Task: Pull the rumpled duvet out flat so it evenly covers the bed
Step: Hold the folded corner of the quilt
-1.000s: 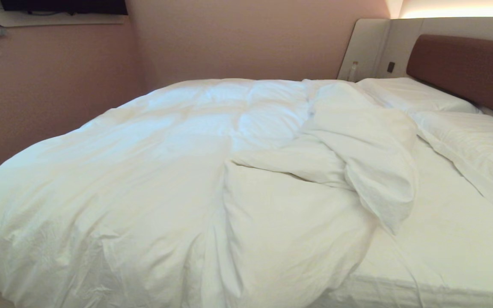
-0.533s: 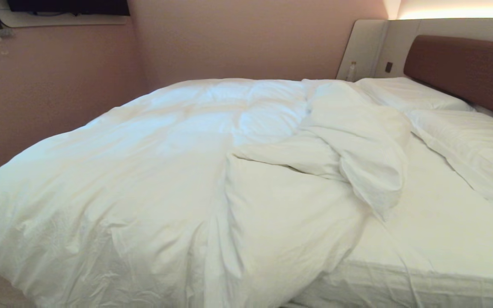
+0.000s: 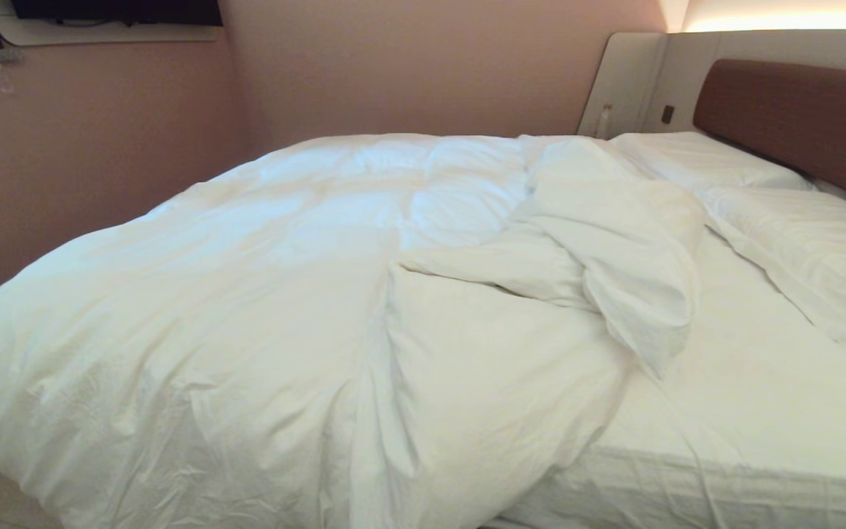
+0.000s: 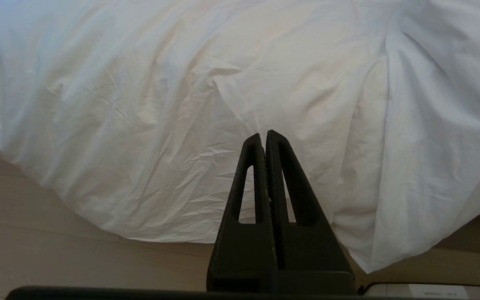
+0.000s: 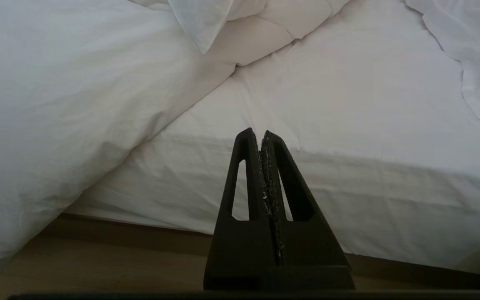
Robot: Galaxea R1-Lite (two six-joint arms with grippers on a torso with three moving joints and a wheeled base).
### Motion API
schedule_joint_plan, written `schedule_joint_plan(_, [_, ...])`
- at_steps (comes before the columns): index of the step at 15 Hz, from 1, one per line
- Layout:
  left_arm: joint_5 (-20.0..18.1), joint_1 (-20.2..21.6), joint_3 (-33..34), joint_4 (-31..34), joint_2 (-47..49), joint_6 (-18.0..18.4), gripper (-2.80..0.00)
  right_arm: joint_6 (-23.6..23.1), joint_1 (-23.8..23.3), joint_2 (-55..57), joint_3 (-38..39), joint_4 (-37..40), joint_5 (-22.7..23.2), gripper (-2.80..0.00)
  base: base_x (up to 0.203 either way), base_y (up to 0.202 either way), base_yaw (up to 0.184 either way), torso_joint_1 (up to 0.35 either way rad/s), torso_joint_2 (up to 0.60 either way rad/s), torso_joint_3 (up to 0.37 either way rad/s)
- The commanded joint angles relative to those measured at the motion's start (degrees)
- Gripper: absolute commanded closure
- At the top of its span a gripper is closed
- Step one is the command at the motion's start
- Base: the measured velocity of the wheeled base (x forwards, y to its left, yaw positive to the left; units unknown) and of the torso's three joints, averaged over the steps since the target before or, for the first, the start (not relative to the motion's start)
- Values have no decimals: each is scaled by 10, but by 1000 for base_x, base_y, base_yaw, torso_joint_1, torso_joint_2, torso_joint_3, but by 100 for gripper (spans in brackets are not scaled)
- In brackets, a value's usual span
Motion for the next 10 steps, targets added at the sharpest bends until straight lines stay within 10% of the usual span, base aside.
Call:
schedule_joint_plan(1, [0, 0, -1, 0, 0, 0, 0, 0, 0, 1, 0, 0, 0, 0, 0, 0, 0, 0, 0, 0])
schedule_joint_plan(10, [-1, 0, -1, 0, 0, -9, 0, -2, 0, 1, 0, -1, 0, 0, 0, 0, 0, 0, 0, 0])
